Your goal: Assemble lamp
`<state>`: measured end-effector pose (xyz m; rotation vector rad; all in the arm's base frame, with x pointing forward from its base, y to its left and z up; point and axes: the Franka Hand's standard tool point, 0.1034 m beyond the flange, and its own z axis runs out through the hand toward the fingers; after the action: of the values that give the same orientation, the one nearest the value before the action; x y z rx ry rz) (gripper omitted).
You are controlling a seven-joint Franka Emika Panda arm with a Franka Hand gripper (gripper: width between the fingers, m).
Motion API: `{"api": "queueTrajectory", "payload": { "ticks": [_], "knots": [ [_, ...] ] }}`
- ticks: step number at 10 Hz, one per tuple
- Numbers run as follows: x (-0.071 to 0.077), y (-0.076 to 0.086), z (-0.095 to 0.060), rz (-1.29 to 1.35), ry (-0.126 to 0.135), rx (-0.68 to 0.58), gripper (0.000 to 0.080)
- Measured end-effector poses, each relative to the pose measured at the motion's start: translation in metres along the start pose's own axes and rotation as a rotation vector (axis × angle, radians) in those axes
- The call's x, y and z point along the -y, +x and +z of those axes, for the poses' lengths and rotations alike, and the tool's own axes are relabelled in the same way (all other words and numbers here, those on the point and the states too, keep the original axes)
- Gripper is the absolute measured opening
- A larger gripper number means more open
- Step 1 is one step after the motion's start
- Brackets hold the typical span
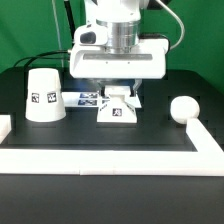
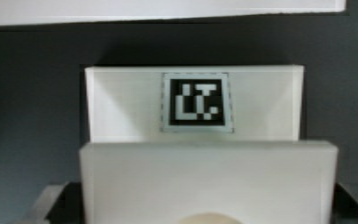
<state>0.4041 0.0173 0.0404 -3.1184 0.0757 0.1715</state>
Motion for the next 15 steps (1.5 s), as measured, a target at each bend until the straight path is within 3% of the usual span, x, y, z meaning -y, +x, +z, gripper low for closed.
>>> {"api": "queueTrajectory", "payload": {
  "ticks": [10, 15],
  "knots": [
    [0.044, 0.105, -0.013, -0.063, 0.016, -0.114, 0.0537],
    [0.062, 0.144, -0.018, -0.076, 0.025, -0.161, 0.0537]
  ]
}}
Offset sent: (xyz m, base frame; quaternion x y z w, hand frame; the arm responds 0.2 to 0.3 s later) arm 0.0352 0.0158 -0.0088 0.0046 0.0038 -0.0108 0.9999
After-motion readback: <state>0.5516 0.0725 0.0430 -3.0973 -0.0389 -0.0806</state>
